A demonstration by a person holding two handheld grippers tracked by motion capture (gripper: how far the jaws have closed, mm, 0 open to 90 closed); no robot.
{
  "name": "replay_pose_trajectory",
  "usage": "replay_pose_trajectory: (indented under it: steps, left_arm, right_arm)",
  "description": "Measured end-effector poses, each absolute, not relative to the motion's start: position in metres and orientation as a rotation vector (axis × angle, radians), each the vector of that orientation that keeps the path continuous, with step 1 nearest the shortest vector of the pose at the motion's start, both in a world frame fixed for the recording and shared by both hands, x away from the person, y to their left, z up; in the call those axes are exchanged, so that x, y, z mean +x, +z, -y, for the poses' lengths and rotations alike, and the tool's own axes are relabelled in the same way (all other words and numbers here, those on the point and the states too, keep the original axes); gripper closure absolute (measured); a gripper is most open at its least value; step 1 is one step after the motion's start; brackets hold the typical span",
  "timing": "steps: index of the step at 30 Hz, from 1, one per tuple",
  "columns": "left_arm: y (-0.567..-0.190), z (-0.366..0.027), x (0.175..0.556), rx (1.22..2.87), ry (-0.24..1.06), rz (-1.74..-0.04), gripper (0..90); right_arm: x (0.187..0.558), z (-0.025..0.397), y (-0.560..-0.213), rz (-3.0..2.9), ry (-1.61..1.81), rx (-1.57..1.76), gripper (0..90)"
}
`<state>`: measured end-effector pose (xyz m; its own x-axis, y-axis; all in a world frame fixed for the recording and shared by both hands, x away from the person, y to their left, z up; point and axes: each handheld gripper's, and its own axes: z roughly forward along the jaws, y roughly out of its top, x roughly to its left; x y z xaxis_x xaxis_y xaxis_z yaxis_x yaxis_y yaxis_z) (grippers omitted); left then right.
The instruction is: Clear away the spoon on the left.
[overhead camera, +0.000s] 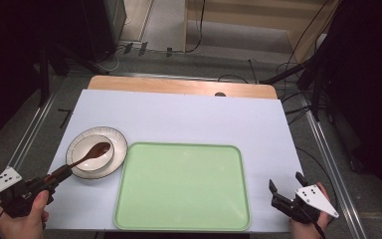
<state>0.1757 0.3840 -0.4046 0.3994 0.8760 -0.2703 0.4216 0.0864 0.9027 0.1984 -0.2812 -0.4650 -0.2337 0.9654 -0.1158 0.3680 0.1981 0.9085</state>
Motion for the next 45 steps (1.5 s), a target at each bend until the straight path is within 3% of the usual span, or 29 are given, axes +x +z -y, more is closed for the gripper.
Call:
replay_pose_trajectory:
  steps: [27, 45]
  left_arm:
    - [-0.400, -0.332, 0.174, 1.525, 0.495, -1.061, 85.1]
    - [-0.437, -0.269, 0.195, 1.623, 0.466, -1.048, 85.0]
  right_arm:
    - [0.198, 0.283, -0.464, -1.720, 1.038, 1.264, 13.3]
    - [0.198, 0.285, -0.464, -1.716, 1.039, 1.254, 13.3]
